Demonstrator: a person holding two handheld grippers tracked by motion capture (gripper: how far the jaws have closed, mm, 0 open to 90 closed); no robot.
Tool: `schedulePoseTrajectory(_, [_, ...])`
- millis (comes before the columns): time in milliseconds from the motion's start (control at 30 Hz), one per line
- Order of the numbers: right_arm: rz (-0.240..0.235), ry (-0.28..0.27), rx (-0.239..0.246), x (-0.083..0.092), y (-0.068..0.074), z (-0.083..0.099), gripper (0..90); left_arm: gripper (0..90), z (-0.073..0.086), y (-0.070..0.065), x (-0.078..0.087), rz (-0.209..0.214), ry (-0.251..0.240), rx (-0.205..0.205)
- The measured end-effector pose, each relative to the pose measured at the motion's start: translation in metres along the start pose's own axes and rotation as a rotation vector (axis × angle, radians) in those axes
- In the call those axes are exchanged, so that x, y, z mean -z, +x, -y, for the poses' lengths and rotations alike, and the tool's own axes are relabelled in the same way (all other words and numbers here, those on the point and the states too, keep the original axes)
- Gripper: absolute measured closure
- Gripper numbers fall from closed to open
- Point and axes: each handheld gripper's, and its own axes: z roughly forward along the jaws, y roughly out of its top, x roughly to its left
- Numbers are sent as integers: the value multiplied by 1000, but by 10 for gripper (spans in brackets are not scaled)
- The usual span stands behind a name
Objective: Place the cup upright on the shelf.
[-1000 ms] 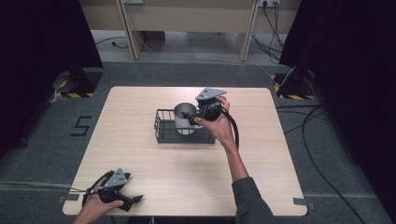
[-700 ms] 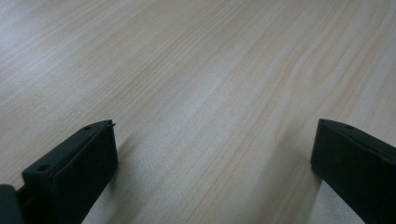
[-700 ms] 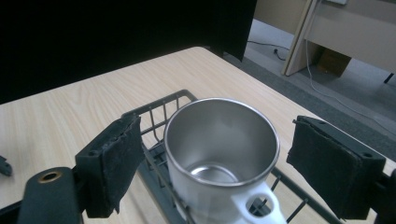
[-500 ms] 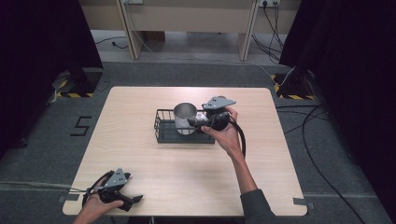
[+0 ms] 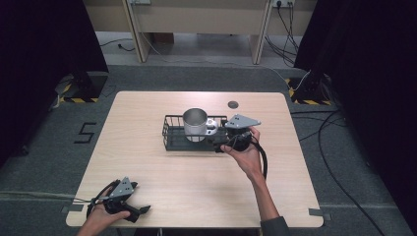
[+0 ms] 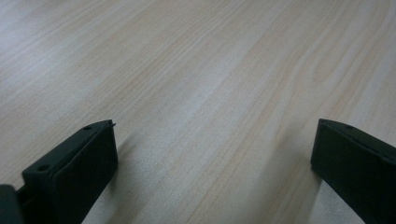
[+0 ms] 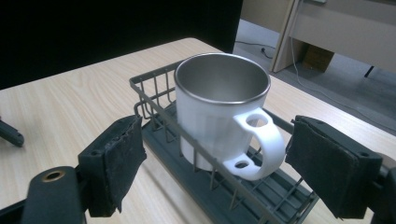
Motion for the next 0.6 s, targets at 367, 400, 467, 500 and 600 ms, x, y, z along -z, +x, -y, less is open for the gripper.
schedulePoseTrajectory(367, [-3,-17,-21,18,14,22,187,0,0,0,0,0,3,-2])
schedulePoseTrajectory(400, [-2,-16,-23,20,15,25,188,0,0,0,0,0,3,-2])
schedulePoseTrajectory(467, [6,-19,-26,23,16,29,189,0,0,0,0,0,3,-2])
schedulePoseTrajectory(500, [8,-20,-30,25,17,32,189,0,0,0,0,-1,3,-2])
schedulePoseTrajectory(600, [5,-24,-42,29,19,38,191,0,0,0,0,-1,3,-2])
